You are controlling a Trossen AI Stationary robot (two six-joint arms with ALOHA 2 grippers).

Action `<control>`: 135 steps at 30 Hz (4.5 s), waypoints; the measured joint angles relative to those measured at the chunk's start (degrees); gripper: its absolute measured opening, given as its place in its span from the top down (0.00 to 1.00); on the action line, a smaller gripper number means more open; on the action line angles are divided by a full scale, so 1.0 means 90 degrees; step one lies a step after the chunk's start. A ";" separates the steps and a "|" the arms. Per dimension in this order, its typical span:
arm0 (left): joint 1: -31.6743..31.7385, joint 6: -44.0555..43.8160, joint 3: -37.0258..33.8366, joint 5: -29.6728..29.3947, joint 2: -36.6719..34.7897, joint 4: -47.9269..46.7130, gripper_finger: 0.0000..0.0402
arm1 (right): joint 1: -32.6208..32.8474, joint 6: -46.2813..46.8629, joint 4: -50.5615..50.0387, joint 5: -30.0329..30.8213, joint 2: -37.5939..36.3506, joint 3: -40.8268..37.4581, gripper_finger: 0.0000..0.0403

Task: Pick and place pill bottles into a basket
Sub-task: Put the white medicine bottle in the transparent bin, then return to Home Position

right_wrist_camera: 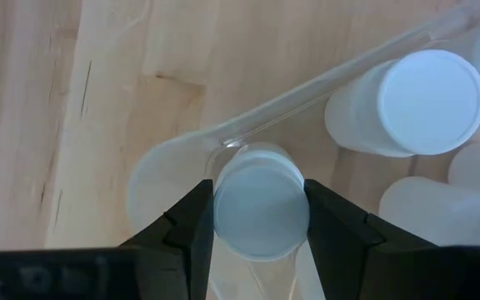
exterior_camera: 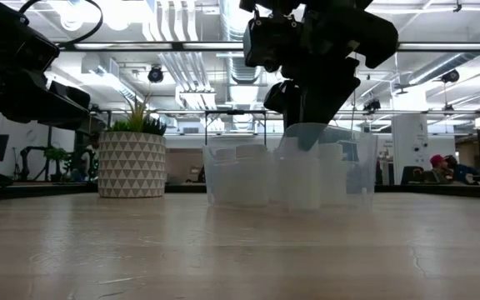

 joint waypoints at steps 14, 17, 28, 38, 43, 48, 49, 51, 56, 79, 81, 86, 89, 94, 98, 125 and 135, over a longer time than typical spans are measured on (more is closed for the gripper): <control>-0.0002 0.0000 0.0000 -0.0002 0.0000 0.0000 0.98 | 0.0002 -0.0009 0.0000 -0.0058 0.0000 -0.0015 0.55; -0.0002 0.0000 0.0000 0.0000 0.0000 0.0000 0.98 | 0.0002 0.0015 0.0002 -0.0056 0.0000 -0.0015 0.53; -0.0001 0.0000 0.0000 0.0000 0.0000 0.0001 0.98 | 0.0007 0.0110 0.0024 -0.0046 0.0000 -0.0016 0.52; -0.0001 0.0000 0.0000 0.0000 0.0000 0.0000 0.98 | 0.0010 0.0112 0.0070 -0.0039 0.0000 -0.0017 0.51; -0.0002 -0.0005 0.0000 0.0000 0.0000 0.0000 0.98 | 0.0010 0.0111 0.0132 -0.0039 0.0000 -0.0017 0.51; -0.0001 -0.0019 0.0000 -0.0002 0.0000 0.0002 0.98 | 0.0010 0.0112 0.0143 -0.0041 0.0000 -0.0010 0.51; -0.0002 -0.0021 0.0000 -0.0001 0.0000 0.0002 0.98 | 0.0010 0.0112 0.0141 -0.0041 0.0000 -0.0005 0.51; -0.0002 -0.0023 0.0000 -0.0001 0.0000 0.0002 0.98 | 0.0016 0.0123 0.0143 -0.0044 0.0000 0.0002 0.51; -0.0002 -0.0022 0.0000 -0.0002 0.0000 0.0002 0.98 | 0.0024 0.0159 0.0141 -0.0152 -0.0005 0.0002 0.51; -0.0001 -0.0174 0.0000 -0.0002 0.0000 0.0005 0.98 | 0.0022 0.0255 0.0114 -0.0199 -0.0010 0.0012 0.51; 0.0000 -0.0175 0.0000 -0.0002 -0.0004 0.0005 0.98 | 0.0022 0.0258 0.0117 -0.0206 -0.0010 0.0012 0.51; -0.0002 -0.0176 0.0000 -0.0003 -0.0019 0.0007 0.98 | 0.0022 0.0262 0.0125 -0.0172 -0.0010 0.0012 0.45; -0.0001 -0.0177 0.0000 -0.0002 -0.0019 0.0007 0.98 | 0.0022 0.0265 0.0139 -0.0168 -0.0010 0.0012 0.39; 0.0000 -0.0172 0.0000 -0.0002 -0.0015 0.0009 0.98 | 0.0022 0.0282 0.0143 -0.0156 -0.0011 0.0017 0.30; 0.0000 -0.0172 0.0000 -0.0002 -0.0015 0.0007 0.98 | 0.0022 0.0266 0.0125 -0.0153 -0.0010 0.0082 0.26; -0.0001 0.0184 0.0000 -0.0002 -0.0183 0.0006 0.98 | 0.0024 -0.0396 0.0991 0.1049 -0.2404 -0.0220 0.35; -0.0001 0.0219 0.0025 -0.0005 -0.0570 -0.0023 0.98 | 0.0032 -0.0590 0.3872 0.1377 -0.4610 -0.3173 0.44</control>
